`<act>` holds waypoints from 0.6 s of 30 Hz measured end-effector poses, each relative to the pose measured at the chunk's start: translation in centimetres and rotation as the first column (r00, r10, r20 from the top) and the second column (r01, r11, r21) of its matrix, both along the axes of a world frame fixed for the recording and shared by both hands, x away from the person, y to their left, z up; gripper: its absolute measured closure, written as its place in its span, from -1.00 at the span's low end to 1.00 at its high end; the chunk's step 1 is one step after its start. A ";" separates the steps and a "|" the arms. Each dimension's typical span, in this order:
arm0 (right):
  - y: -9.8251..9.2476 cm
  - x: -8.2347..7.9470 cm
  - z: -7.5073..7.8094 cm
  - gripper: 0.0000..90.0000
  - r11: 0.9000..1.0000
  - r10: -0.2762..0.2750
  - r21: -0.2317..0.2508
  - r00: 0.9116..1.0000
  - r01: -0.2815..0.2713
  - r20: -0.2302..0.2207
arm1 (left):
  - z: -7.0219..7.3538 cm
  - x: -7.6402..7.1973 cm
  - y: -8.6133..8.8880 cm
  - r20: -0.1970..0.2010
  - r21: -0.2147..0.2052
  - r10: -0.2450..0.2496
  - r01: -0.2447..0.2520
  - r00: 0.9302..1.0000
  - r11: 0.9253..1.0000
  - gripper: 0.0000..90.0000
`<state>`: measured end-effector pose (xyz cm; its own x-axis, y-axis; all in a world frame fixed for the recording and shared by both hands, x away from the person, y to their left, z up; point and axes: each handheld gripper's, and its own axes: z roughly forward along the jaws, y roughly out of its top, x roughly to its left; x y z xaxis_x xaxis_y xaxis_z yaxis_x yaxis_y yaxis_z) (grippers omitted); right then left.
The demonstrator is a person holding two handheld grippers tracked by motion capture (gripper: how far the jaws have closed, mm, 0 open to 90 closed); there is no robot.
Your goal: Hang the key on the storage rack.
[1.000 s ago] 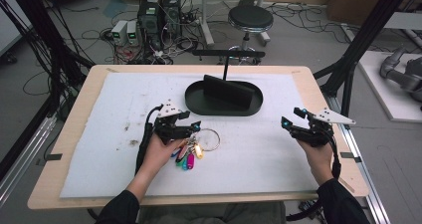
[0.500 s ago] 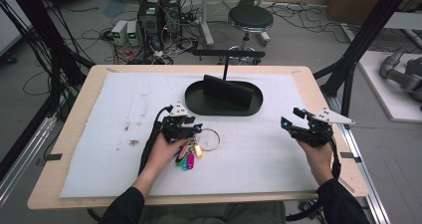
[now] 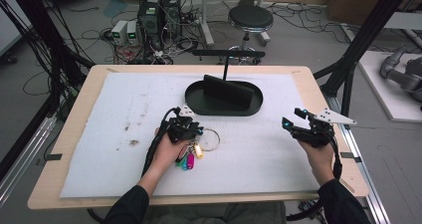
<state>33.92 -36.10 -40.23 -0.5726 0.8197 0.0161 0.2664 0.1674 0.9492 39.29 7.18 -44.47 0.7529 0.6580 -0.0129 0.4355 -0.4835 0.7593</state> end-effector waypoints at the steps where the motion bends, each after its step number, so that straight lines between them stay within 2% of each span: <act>1: 0.0 0.0 0.0 -0.28 1.000 -0.001 0.000 1.000 0.001 -0.002 | -0.1 0.0 0.0 -0.003 0.000 -0.003 0.003 1.000 1.000 0.63; 7: -0.1 0.0 0.0 -0.27 1.000 -0.003 0.001 1.000 0.003 0.000 | -0.2 -0.1 -0.3 0.003 0.024 0.001 -0.001 1.000 1.000 0.64; 8: -0.1 0.0 0.0 -0.27 1.000 -0.002 0.000 1.000 0.002 0.001 | -0.1 -0.1 -0.3 0.007 0.031 -0.002 0.001 1.000 1.000 0.70; 9: -0.1 0.0 0.0 -0.27 1.000 -0.002 0.000 1.000 0.002 0.001 | -0.2 -0.1 -0.3 0.006 0.030 -0.002 0.002 1.000 1.000 0.70; 12: -0.1 -0.1 0.0 -0.26 1.000 0.001 -0.002 1.000 -0.001 0.003 | -0.2 -0.2 -0.4 0.008 0.032 -0.013 0.012 1.000 0.999 0.87; 15: -0.1 -0.1 0.0 -0.26 1.000 0.003 -0.003 1.000 -0.003 0.002 | -0.2 -0.4 -0.5 0.019 0.035 -0.011 0.011 1.000 0.999 0.90; 18: -0.1 -0.1 0.0 -0.26 1.000 0.003 -0.004 1.000 -0.003 0.007 | -0.2 -0.3 -0.3 0.012 0.016 -0.016 0.016 1.000 1.000 0.91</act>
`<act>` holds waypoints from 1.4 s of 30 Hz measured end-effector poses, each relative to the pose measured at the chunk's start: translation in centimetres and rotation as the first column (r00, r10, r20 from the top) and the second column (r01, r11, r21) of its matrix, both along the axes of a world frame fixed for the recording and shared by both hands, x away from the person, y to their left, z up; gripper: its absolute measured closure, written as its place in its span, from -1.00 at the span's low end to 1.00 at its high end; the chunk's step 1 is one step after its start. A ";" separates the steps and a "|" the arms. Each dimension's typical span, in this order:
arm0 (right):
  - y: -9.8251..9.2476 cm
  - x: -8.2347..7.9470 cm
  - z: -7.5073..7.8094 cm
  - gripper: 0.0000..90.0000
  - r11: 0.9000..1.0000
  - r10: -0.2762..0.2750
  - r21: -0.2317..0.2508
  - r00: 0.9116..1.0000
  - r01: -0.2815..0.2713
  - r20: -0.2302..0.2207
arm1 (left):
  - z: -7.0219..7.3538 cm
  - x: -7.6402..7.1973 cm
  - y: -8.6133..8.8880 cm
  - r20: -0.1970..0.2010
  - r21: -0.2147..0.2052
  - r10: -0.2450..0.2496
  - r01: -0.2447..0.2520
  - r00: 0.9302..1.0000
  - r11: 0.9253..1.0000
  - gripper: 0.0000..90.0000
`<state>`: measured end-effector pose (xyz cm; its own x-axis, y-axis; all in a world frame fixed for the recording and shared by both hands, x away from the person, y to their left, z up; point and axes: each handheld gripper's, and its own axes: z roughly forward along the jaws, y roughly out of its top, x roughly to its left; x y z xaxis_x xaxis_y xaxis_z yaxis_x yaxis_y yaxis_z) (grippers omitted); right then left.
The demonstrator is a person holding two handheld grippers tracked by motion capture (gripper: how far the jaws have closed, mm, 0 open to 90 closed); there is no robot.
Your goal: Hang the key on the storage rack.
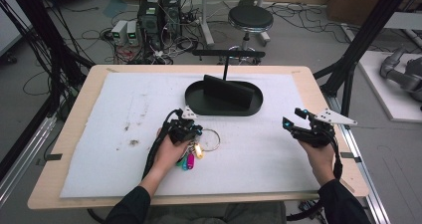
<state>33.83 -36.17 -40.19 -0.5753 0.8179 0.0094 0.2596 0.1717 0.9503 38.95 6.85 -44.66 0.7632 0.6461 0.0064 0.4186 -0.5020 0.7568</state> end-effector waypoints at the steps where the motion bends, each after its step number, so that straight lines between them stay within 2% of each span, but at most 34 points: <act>1: 0.0 0.0 0.0 -0.26 1.000 0.000 0.000 1.000 0.000 0.000 | 0.1 0.0 0.1 0.002 -0.003 -0.001 0.001 1.000 1.000 0.91; 4: 0.0 0.0 0.0 -0.26 1.000 -0.002 0.004 1.000 0.002 0.002 | 0.5 -0.1 0.4 0.014 -0.057 -0.003 0.004 1.000 0.998 0.91; 7: -0.1 0.0 0.0 -0.25 1.000 -0.003 0.004 1.000 0.003 0.005 | 1.1 -0.3 0.8 0.043 -0.097 -0.012 0.016 0.999 0.995 0.91; 8: -0.1 0.0 0.0 -0.25 1.000 -0.002 0.005 1.000 0.002 0.005 | 1.5 -0.5 1.0 0.059 -0.122 -0.016 0.023 0.998 0.992 0.91; 9: -0.1 0.0 0.0 -0.25 1.000 -0.002 0.004 1.000 0.002 0.005 | 1.5 -0.5 1.0 0.059 -0.122 -0.016 0.023 0.998 0.992 0.91; 13: -0.1 -0.1 0.1 -0.25 1.000 -0.002 0.007 1.000 0.002 0.001 | 2.7 -1.3 1.3 0.108 -0.184 -0.042 0.061 0.993 0.981 0.91; 14: -0.1 -0.1 0.1 -0.25 1.000 -0.002 0.007 1.000 0.002 0.001 | 2.7 -1.3 1.3 0.108 -0.184 -0.042 0.061 0.993 0.981 0.91; 17: 0.0 0.0 0.0 -0.25 1.000 0.000 0.005 1.000 0.000 0.006 | 3.5 -2.2 1.2 0.139 -0.195 -0.089 0.115 0.986 0.974 0.91; 18: 0.0 0.0 0.0 -0.25 1.000 0.000 0.005 1.000 0.000 0.006 | 3.5 -2.2 1.2 0.139 -0.195 -0.089 0.115 0.986 0.974 0.91; 24: 0.0 0.0 0.0 -0.25 1.000 0.001 0.005 1.000 -0.001 0.006 | 4.5 -3.5 1.0 0.167 -0.205 -0.155 0.188 0.974 0.960 0.91; 27: 0.0 0.0 0.0 -0.25 1.000 0.003 0.006 1.000 -0.003 0.002 | 4.7 -3.9 1.0 0.168 -0.224 -0.191 0.226 0.967 0.948 0.95; 28: 0.0 0.0 0.0 -0.25 1.000 0.003 0.006 1.000 -0.003 0.002 | 4.7 -3.9 0.9 0.170 -0.214 -0.205 0.239 0.964 0.947 0.95; 31: 0.1 0.1 0.0 -0.25 1.000 0.003 0.001 1.000 -0.003 0.003 | 4.3 -4.2 0.2 0.163 -0.154 -0.242 0.267 0.956 0.951 0.95; 33: 0.1 0.1 0.0 -0.25 1.000 0.003 0.001 1.000 -0.003 0.002 | 3.8 -4.1 -0.2 0.149 -0.117 -0.256 0.274 0.955 0.955 0.95; 37: 0.1 0.1 0.0 -0.24 1.000 0.004 0.003 1.000 -0.004 0.006 | 3.3 -3.7 -0.4 0.140 -0.094 -0.206 0.220 0.968 0.971 0.87; 38: 0.1 0.0 0.0 -0.24 1.000 0.002 0.003 1.000 -0.002 0.005 | 3.1 -3.0 -0.3 0.132 -0.097 -0.160 0.173 0.978 0.980 0.85; 39: 0.1 0.0 0.0 -0.24 1.000 0.002 0.003 1.000 -0.002 0.005 | 3.1 -3.0 -0.3 0.132 -0.097 -0.160 0.173 0.978 0.980 0.82; 41: 0.1 0.1 0.0 -0.24 1.000 0.002 0.004 1.000 -0.002 0.001 | 2.8 -2.1 -0.4 0.102 -0.103 -0.131 0.141 0.986 0.985 0.80; 42: 0.1 0.1 0.0 -0.25 1.000 0.002 0.003 1.000 -0.002 0.001 | 2.6 -1.7 -0.5 0.090 -0.098 -0.101 0.110 0.991 0.989 0.69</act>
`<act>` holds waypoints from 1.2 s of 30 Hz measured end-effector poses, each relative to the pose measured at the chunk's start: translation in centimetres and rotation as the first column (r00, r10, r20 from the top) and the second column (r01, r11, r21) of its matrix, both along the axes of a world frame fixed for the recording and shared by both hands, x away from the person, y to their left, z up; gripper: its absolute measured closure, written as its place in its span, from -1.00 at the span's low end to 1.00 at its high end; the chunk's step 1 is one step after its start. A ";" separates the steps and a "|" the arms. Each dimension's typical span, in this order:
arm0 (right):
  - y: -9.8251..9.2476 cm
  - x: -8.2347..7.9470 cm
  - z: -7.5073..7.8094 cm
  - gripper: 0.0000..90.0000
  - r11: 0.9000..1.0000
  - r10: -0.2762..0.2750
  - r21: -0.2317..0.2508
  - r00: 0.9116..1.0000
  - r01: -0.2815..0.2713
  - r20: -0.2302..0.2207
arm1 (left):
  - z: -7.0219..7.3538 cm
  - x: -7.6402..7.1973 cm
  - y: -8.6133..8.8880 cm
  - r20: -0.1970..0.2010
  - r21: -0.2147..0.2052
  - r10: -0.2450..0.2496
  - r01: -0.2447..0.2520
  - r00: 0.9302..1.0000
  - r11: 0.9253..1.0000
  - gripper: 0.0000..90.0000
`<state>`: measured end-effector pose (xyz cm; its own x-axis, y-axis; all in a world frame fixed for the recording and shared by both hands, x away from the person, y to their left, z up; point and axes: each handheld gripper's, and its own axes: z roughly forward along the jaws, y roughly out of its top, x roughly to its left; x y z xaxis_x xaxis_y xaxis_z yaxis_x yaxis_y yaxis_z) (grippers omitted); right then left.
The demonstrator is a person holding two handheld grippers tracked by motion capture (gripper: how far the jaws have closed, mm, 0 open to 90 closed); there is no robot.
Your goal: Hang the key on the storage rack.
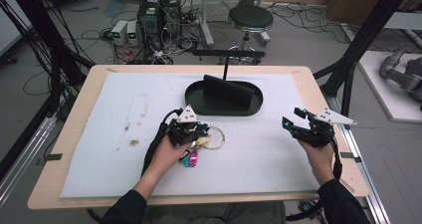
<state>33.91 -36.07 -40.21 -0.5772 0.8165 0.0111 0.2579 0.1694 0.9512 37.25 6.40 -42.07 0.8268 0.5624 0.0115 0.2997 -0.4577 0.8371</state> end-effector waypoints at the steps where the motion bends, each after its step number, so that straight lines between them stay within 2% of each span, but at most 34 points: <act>1: 0.0 0.0 0.0 -0.24 1.000 0.002 -0.001 1.000 -0.002 0.000 | -0.2 0.4 -0.1 -0.018 0.008 0.021 -0.021 1.000 1.000 0.57; 2: 0.0 0.0 0.0 -0.25 1.000 0.003 0.000 1.000 -0.003 -0.002 | -0.5 0.8 -0.2 -0.047 0.019 0.024 -0.023 0.999 1.000 0.50; 4: 0.0 0.0 0.0 -0.24 1.000 0.003 0.002 1.000 -0.003 -0.002 | -0.9 1.3 -0.2 -0.051 0.048 0.059 -0.057 0.997 0.997 0.44; 7: 0.0 0.1 0.0 -0.24 1.000 0.003 0.001 1.000 -0.003 -0.001 | -1.5 1.8 -0.3 -0.058 0.082 0.090 -0.085 0.994 0.993 0.47; 10: 0.0 0.1 -0.1 -0.24 1.000 0.005 0.003 1.000 -0.005 -0.006 | -2.0 2.3 -0.2 -0.069 0.085 0.109 -0.103 0.992 0.991 0.51; 14: -0.1 0.1 0.0 -0.24 1.000 0.004 0.005 1.000 -0.004 -0.003 | -2.6 2.5 -0.5 -0.088 0.119 0.113 -0.102 0.990 0.988 0.59; 17: -0.1 0.1 0.0 -0.25 1.000 0.003 0.006 1.000 -0.003 -0.004 | -2.5 2.4 -0.7 -0.083 0.129 0.116 -0.105 0.990 0.986 0.63; 20: -0.1 0.1 -0.1 -0.24 1.000 0.003 0.005 1.000 -0.003 -0.005 | -2.5 2.1 -1.0 -0.072 0.144 0.102 -0.091 0.992 0.985 0.90; 22: -0.1 0.1 0.0 -0.24 1.000 0.005 0.005 1.000 -0.005 -0.001 | -2.4 1.9 -1.3 -0.060 0.157 0.105 -0.094 0.993 0.983 0.91; 24: -0.1 0.1 0.0 -0.24 1.000 0.005 0.005 1.000 -0.005 0.001 | -2.4 2.0 -1.2 -0.067 0.146 0.106 -0.095 0.992 0.985 0.91; 26: -0.1 0.1 0.0 -0.24 1.000 0.004 0.008 1.000 -0.004 -0.001 | -2.4 2.1 -0.8 -0.089 0.109 0.099 -0.089 0.991 0.990 0.92; 28: -0.2 0.1 0.0 -0.24 1.000 0.001 0.010 1.000 -0.001 0.001 | -2.0 2.0 -0.4 -0.092 0.064 0.089 -0.083 0.992 0.994 0.92; 31: -0.3 0.1 0.0 -0.24 1.000 -0.001 0.015 1.000 0.001 0.003 | -0.9 1.5 0.1 -0.056 -0.003 0.059 -0.060 0.997 0.998 0.92; 32: -0.3 0.1 0.0 -0.24 1.000 0.000 0.015 1.000 0.000 0.002 | -0.9 1.5 0.1 -0.056 -0.003 0.059 -0.060 0.997 0.998 0.92; 33: -0.3 0.1 0.0 -0.24 1.000 0.000 0.016 1.000 0.000 0.002 | -0.5 1.1 0.1 -0.045 -0.024 0.046 -0.047 0.998 0.999 0.92; 36: -0.2 0.0 0.0 -0.24 1.000 0.001 0.016 1.000 -0.001 0.000 | -0.1 0.7 0.2 -0.024 -0.028 0.019 -0.020 1.000 0.999 0.92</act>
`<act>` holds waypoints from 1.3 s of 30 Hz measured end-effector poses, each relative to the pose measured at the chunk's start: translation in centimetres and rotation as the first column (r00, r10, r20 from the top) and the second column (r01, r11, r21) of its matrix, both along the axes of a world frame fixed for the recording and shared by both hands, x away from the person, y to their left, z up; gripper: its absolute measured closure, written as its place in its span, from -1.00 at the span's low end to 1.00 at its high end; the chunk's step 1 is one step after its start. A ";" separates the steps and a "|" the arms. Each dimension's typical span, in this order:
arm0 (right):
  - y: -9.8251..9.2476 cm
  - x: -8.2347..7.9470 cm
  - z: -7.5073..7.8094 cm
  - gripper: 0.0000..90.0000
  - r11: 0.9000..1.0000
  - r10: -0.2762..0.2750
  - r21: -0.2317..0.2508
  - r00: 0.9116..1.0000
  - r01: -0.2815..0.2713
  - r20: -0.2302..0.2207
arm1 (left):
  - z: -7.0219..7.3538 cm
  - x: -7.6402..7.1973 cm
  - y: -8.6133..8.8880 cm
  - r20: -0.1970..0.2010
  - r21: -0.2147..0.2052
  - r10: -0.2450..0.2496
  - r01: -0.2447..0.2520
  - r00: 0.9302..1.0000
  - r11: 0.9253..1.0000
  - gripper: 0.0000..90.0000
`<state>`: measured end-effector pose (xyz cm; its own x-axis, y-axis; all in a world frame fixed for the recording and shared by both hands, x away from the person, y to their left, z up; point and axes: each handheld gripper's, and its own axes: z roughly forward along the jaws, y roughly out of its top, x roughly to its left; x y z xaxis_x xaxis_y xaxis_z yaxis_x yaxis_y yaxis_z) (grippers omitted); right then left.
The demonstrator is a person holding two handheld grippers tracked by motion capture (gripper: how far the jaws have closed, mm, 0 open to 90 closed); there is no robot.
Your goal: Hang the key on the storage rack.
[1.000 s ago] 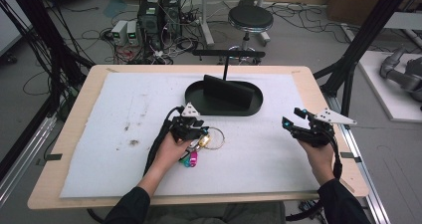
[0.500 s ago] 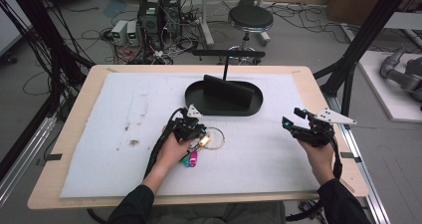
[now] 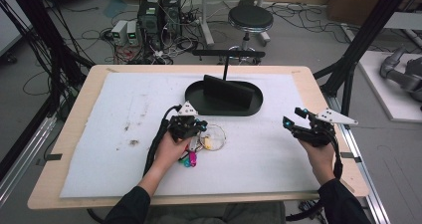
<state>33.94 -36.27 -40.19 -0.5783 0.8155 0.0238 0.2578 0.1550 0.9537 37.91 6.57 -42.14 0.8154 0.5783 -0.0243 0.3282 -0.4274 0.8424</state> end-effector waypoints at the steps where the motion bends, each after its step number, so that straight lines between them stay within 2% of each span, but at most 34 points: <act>1: 0.1 0.0 0.0 -0.23 1.000 0.001 -0.003 1.000 -0.001 0.003 | 0.2 -0.3 0.0 0.008 0.000 -0.013 0.013 1.000 1.000 0.92; 6: 0.1 0.0 0.0 -0.23 1.000 0.003 -0.003 1.000 -0.002 0.008 | 1.5 -2.2 -0.4 0.066 -0.008 -0.078 0.079 0.995 0.997 0.92; 7: 0.1 0.0 0.0 -0.23 1.000 0.002 -0.003 1.000 -0.002 0.008 | 1.5 -2.2 -0.4 0.066 -0.008 -0.078 0.079 0.995 0.997 0.92; 8: 0.1 0.0 0.0 -0.23 1.000 0.001 -0.003 1.000 -0.001 0.009 | 1.7 -2.7 -0.5 0.079 -0.019 -0.102 0.104 0.992 0.994 0.92; 9: 0.1 0.0 0.0 -0.23 1.000 0.001 -0.003 1.000 -0.001 0.009 | 1.7 -2.7 -0.5 0.079 -0.019 -0.102 0.104 0.992 0.994 0.92; 13: 0.2 0.0 0.1 -0.22 1.000 0.000 -0.004 1.000 0.000 0.014 | 2.0 -3.5 -0.7 0.097 -0.034 -0.151 0.155 0.984 0.987 0.91; 18: 0.2 0.0 0.0 -0.22 1.000 0.001 -0.004 1.000 -0.001 0.013 | 2.0 -4.2 -0.8 0.096 -0.045 -0.198 0.203 0.976 0.978 0.90; 22: 0.2 0.0 0.0 -0.22 1.000 0.000 -0.006 1.000 0.001 0.019 | 1.8 -4.1 -0.9 0.082 -0.040 -0.216 0.220 0.973 0.975 0.86; 25: 0.2 0.0 0.0 -0.21 1.000 0.000 -0.006 1.000 0.000 0.020 | 1.5 -4.1 -1.2 0.066 -0.005 -0.229 0.230 0.971 0.973 0.78; 29: 0.1 0.1 0.0 -0.21 1.000 0.001 -0.007 1.000 -0.001 0.022 | 1.4 -4.2 -1.3 0.078 0.018 -0.244 0.243 0.967 0.970 0.87; 33: 0.1 0.1 0.0 -0.21 1.000 0.000 -0.004 1.000 0.000 0.018 | 1.4 -4.1 -1.2 0.072 0.007 -0.248 0.248 0.966 0.969 0.91; 37: 0.1 0.1 0.0 -0.21 1.000 0.000 -0.005 1.000 0.000 0.020 | 1.7 -4.1 -1.1 0.091 -0.005 -0.246 0.247 0.965 0.969 0.92; 39: 0.1 0.1 0.0 -0.21 1.000 -0.001 -0.006 1.000 0.001 0.022 | 2.1 -4.2 -0.9 0.109 -0.025 -0.238 0.242 0.965 0.970 0.92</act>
<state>34.04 -36.16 -40.16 -0.5776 0.8163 0.0065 0.2373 0.1603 0.9581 33.75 5.65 -40.02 0.9293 0.3659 0.0501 0.1295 -0.4498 0.8837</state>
